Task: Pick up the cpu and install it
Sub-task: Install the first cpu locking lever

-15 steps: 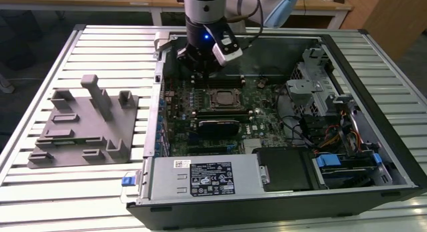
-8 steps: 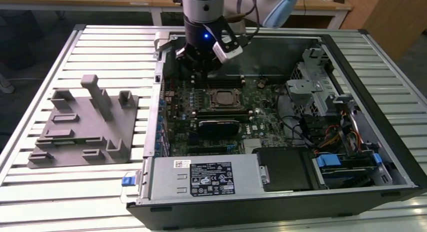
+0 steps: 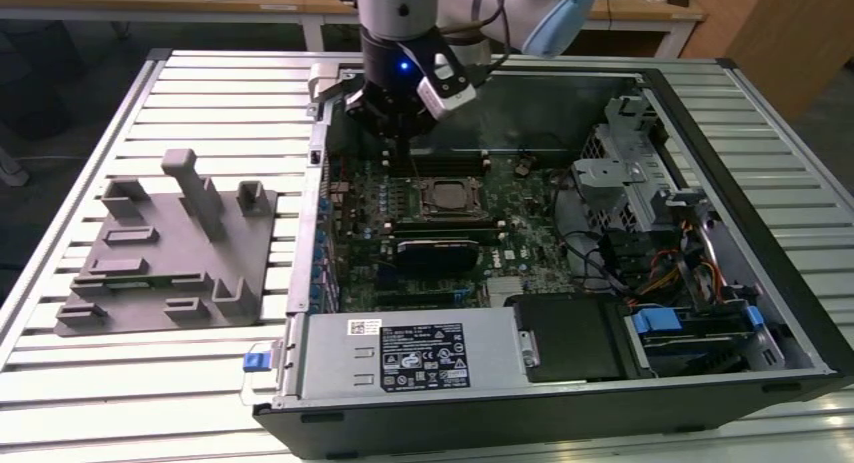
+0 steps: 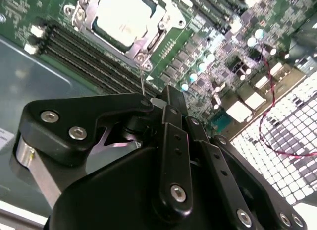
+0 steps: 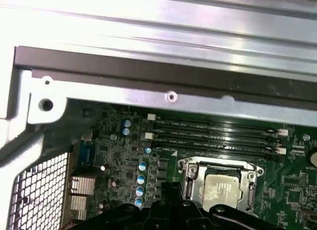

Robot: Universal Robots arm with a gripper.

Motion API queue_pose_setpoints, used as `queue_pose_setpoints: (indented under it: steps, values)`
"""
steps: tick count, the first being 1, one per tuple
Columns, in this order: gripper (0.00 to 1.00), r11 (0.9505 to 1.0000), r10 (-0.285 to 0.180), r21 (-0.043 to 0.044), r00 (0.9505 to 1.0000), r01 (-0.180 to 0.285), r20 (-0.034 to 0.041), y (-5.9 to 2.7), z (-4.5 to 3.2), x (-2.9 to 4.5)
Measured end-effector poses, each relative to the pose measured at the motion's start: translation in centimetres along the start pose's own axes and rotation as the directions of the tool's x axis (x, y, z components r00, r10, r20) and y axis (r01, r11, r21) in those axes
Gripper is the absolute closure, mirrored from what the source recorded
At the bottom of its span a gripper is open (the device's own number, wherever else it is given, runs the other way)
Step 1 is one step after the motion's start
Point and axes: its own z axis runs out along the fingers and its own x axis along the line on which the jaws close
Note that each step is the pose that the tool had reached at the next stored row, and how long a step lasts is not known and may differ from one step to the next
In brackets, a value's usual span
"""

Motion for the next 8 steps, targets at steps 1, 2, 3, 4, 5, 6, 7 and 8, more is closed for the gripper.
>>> queue_pose_setpoints:
  steps: [1,2,3,4,5,6,7,8]
  values:
    - [0.89,1.0000,0.000,0.0000,1.0000,0.000,0.0000,0.15,0.03,0.06]
    - [0.89,1.0000,-0.001,-0.0001,1.0000,0.001,0.0001,0.32,0.06,0.10]
    - [0.89,1.0000,-0.001,-0.0002,1.0000,0.001,0.0001,0.51,0.09,0.11]
    - [0.89,1.0000,-0.002,-0.0001,1.0000,0.002,0.0001,0.70,0.11,0.09]
    - [0.89,1.0000,-0.002,-0.0001,1.0000,0.002,0.0000,0.83,0.13,0.08]
    - [0.89,1.0000,-0.002,-0.0002,1.0000,0.002,0.0000,0.87,0.15,0.07]
    - [0.89,1.0000,-0.003,-0.0002,1.0000,0.003,0.0000,0.87,0.16,0.02]
    - [0.89,1.0000,-0.003,-0.0001,1.0000,0.003,-0.0001,0.86,0.16,-0.06]
